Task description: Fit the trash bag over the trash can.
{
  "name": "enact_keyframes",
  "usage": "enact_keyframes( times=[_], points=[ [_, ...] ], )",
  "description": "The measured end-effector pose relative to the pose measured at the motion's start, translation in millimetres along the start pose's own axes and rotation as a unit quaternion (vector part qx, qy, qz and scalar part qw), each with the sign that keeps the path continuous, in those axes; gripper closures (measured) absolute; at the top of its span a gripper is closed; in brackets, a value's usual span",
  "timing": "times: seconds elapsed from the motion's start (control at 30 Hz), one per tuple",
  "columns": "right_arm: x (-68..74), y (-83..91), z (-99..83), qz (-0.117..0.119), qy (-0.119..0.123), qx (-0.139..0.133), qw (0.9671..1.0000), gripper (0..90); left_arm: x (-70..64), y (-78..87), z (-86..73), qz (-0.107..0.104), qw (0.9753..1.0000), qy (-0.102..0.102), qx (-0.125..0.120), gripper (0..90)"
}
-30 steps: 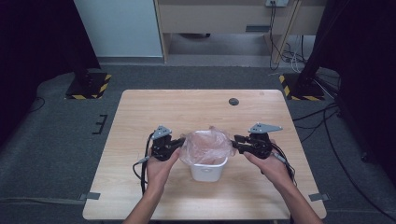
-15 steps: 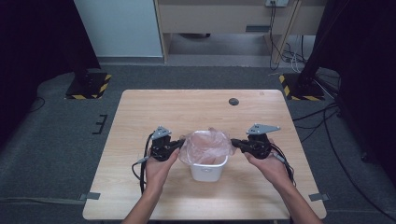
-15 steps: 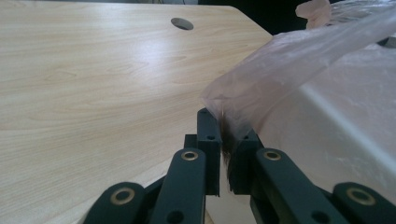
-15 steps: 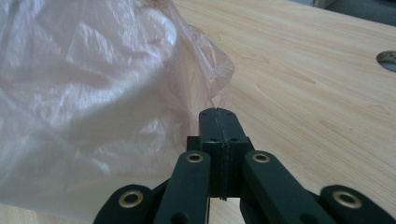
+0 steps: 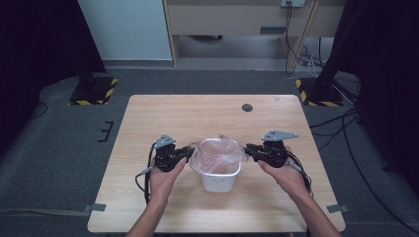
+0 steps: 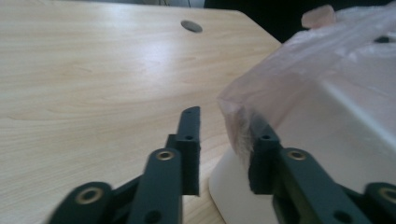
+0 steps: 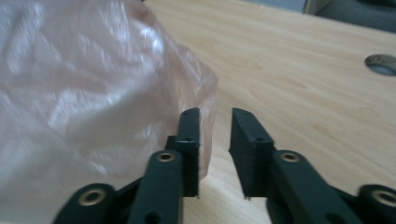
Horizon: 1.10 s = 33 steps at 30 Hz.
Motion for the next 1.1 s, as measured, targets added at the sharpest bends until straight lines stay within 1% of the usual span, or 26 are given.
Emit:
enact_keyframes(
  times=[0.03,0.1,0.2,0.3,0.33,0.37,0.47,0.5,0.6,0.67,0.7,0.8,0.87,0.97,1.0,1.1],
  points=[
    [-0.3,1.1,1.7,-0.002,-0.001,-0.005,1.0000,67.5,1.0,1.6,1.9,0.000,1.0000,-0.002,-0.007,67.4],
    [-1.5,4.1,7.1,-0.008,0.000,-0.021,0.9997,62.3,1.4,4.9,4.2,-0.001,0.9999,0.001,-0.014,63.3],
    [-2.3,7.6,12.3,-0.013,0.000,-0.035,0.9993,60.7,3.6,6.9,6.2,0.007,0.9998,-0.004,-0.021,57.6],
    [-0.9,9.7,14.6,-0.011,0.002,-0.037,0.9992,65.7,5.1,7.8,7.5,0.003,0.9996,-0.004,-0.028,47.0],
    [-0.3,9.7,14.7,-0.011,0.003,-0.037,0.9992,67.4,5.6,8.3,8.8,0.002,0.9994,-0.010,-0.034,44.6],
    [1.4,9.8,14.3,-0.008,0.005,-0.035,0.9993,70.0,5.4,8.4,9.7,0.002,0.9993,-0.010,-0.036,42.4],
    [5.9,8.2,13.5,-0.002,0.010,-0.031,0.9995,71.9,4.6,8.4,13.3,-0.004,0.9990,-0.007,-0.044,35.5],
    [7.3,7.7,13.2,-0.001,0.012,-0.029,0.9995,71.8,3.8,8.9,13.5,0.000,0.9990,-0.012,-0.043,35.1],
    [9.2,8.2,14.1,-0.003,0.014,-0.031,0.9994,70.9,2.5,12.2,13.2,0.011,0.9989,-0.025,-0.039,35.3],
    [8.1,10.9,15.6,-0.008,0.013,-0.035,0.9993,70.3,2.3,18.3,14.3,0.017,0.9984,-0.033,-0.043,36.4],
    [6.7,13.4,17.1,-0.011,0.015,-0.039,0.9991,69.9,2.4,21.5,14.9,0.019,0.9981,-0.037,-0.046,38.1],
    [4.5,20.0,21.3,-0.019,0.010,-0.048,0.9986,66.7,2.0,31.8,17.3,0.030,0.9970,-0.047,-0.055,42.2],
    [4.3,24.0,25.4,-0.022,0.011,-0.057,0.9981,66.1,0.6,39.2,17.8,0.033,0.9966,-0.052,-0.056,45.3],
    [7.7,29.5,33.0,-0.023,0.013,-0.068,0.9973,65.2,-1.7,50.7,17.1,0.040,0.9961,-0.056,-0.056,52.7],
    [10.1,30.3,35.9,-0.021,0.014,-0.071,0.9972,64.7,-3.5,55.6,17.1,0.038,0.9961,-0.057,-0.057,54.8],
    [18.5,30.8,45.1,-0.015,0.022,-0.075,0.9968,62.2,-7.8,65.9,18.9,0.033,0.9963,-0.048,-0.064,57.2]
  ],
)
Point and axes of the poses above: each handheld gripper's, and its own axes: y roughly backward along the jaws, z roughly out of its top, x roughly to its left, the point moved 8 cm from there along -y, roughly forward along the jaws, and after that the axes turned 10 degrees about z, right-handed, at the moved point
